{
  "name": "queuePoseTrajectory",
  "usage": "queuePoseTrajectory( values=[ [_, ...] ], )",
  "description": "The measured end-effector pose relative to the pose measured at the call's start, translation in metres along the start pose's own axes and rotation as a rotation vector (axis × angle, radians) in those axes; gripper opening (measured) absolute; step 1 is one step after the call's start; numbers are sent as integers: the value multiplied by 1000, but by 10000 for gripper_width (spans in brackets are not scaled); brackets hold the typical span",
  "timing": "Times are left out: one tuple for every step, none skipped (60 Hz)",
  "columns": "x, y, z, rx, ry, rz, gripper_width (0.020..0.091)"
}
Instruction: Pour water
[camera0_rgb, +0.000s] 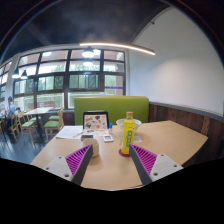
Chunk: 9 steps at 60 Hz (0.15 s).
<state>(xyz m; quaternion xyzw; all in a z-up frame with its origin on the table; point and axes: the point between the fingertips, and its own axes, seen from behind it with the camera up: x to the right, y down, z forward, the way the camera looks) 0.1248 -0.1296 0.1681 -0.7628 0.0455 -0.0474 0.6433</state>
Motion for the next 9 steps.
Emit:
queuePoseTrajectory(
  values=[
    [-3,1,-7,1,-4,0,830],
    [-6,2,-14,3,-9,0,826],
    [-9,3,-20,7,-14,3,826],
    [-11,4,-26,10,-19,9,826],
    [-14,5,-31,13,-23,16,826],
    [-17,6,-37,15,-27,24,827],
    [-19,7,-39,16,-32,34,827],
    [-20,8,-40,18,-37,44,827],
    [-21,8,-47,19,-41,50,827]
  ],
)
